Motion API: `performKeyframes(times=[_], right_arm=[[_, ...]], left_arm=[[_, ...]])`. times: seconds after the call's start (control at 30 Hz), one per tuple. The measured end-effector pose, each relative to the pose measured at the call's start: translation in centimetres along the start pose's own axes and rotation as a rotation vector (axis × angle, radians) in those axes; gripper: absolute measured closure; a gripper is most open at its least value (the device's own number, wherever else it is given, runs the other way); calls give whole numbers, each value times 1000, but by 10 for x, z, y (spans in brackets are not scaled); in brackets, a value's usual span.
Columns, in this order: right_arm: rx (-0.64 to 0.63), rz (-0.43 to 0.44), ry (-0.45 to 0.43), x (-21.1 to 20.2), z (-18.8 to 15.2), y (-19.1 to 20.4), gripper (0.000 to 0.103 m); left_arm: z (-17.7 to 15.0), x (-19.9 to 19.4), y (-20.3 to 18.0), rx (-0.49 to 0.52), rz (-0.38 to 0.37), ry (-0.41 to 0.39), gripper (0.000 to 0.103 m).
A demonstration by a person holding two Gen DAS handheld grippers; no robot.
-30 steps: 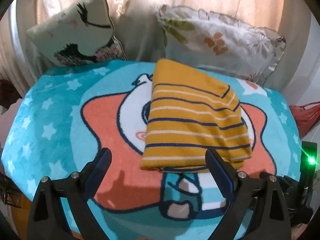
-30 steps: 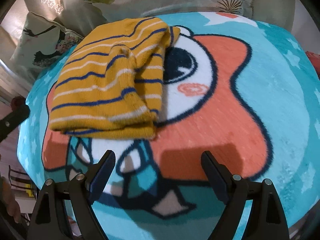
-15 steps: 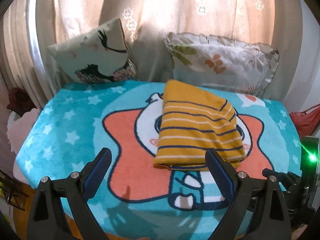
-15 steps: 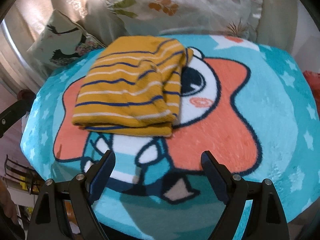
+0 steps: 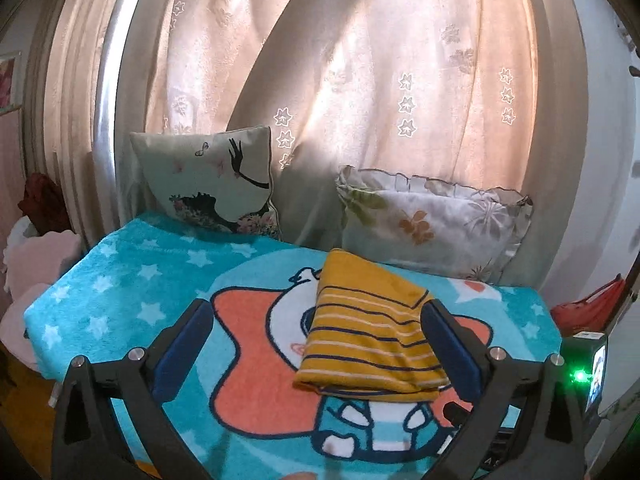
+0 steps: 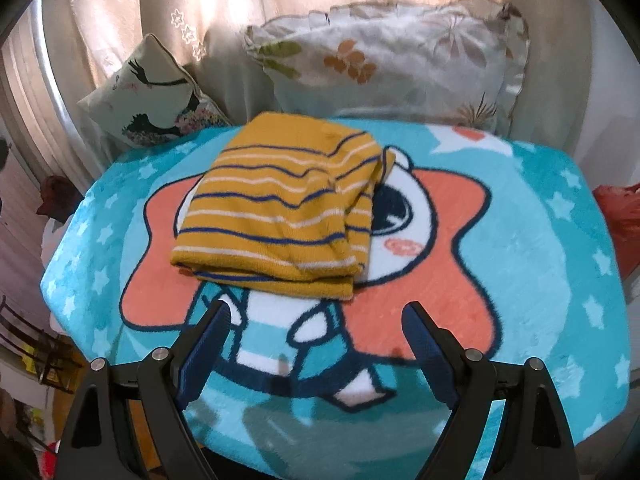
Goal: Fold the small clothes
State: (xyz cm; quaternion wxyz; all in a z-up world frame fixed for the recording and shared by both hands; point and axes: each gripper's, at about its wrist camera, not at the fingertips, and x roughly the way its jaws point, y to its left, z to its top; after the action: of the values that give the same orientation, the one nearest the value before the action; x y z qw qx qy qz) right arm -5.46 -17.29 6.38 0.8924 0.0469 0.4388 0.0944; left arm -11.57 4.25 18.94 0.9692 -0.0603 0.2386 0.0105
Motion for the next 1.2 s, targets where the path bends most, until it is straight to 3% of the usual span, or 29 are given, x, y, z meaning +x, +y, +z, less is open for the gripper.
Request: performKeyframes(times=[0.2, 0.37, 0.73, 1.2], right_arm=[[-88, -63, -27, -6, -4, 15, 12], [-124, -97, -13, 0, -9, 23, 12], [-34, -132, 108, 35, -18, 3, 12], [-44, -126, 154, 55, -17, 0, 12]], left_arm=[[-13, 17, -10, 62, -46, 113, 0], [-33, 33, -15, 109, -21, 219, 0], [-68, 67, -5, 77, 1, 414, 0], [-74, 93, -10, 73, 19, 504, 0]])
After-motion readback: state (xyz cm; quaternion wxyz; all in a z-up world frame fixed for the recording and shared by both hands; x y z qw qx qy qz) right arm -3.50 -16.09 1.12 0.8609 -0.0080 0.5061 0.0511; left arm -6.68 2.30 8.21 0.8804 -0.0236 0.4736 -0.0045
